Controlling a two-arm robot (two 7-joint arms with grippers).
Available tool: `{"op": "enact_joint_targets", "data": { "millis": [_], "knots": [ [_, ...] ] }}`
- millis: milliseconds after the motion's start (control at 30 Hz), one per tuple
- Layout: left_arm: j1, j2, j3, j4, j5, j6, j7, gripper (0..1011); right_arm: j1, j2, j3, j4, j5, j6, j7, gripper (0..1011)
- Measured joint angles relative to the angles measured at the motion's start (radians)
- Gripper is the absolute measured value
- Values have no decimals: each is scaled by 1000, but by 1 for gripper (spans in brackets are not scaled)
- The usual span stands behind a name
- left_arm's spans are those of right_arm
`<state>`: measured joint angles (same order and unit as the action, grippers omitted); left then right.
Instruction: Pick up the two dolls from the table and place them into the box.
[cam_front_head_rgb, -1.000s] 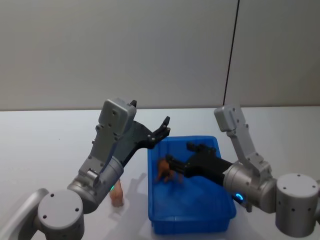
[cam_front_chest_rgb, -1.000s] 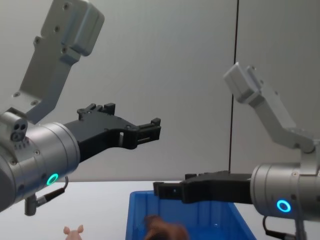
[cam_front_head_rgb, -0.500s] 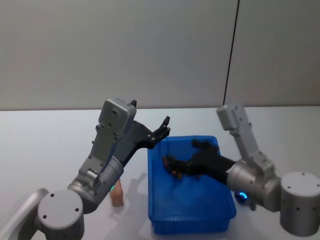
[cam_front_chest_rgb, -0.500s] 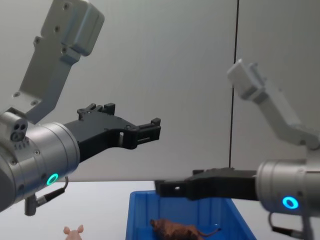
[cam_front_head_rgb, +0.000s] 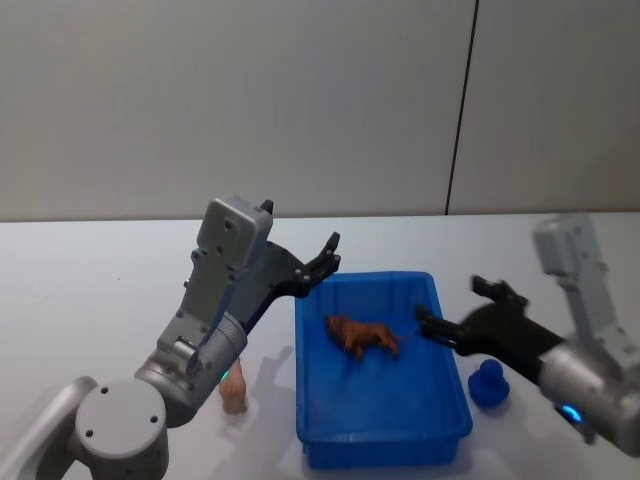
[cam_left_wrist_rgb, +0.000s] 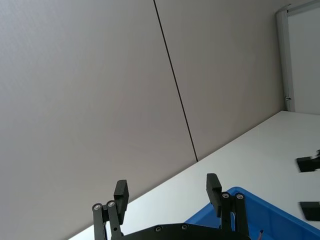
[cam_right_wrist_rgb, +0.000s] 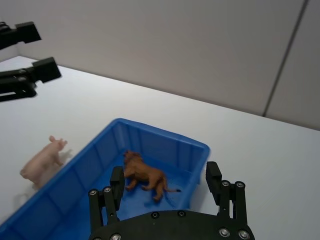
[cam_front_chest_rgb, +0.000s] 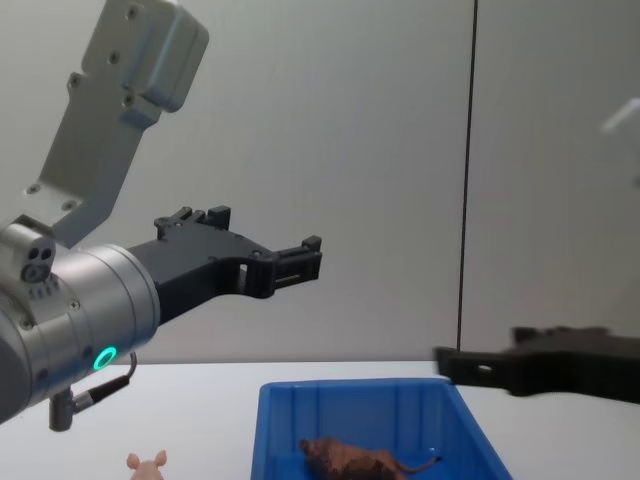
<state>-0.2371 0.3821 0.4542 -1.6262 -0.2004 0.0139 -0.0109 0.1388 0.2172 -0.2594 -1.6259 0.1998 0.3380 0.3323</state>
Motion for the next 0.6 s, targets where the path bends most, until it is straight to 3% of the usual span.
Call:
{"op": "enact_joint_targets", "data": {
  "millis": [267, 600],
  "knots": [
    [0, 0, 0, 0, 0, 0, 0, 1001, -124, 83, 48, -104, 63, -11, -91, 1001],
    [0, 0, 0, 0, 0, 0, 0, 1001, -192, 123, 72, -137, 107, -2, -129, 1001]
  ]
}}
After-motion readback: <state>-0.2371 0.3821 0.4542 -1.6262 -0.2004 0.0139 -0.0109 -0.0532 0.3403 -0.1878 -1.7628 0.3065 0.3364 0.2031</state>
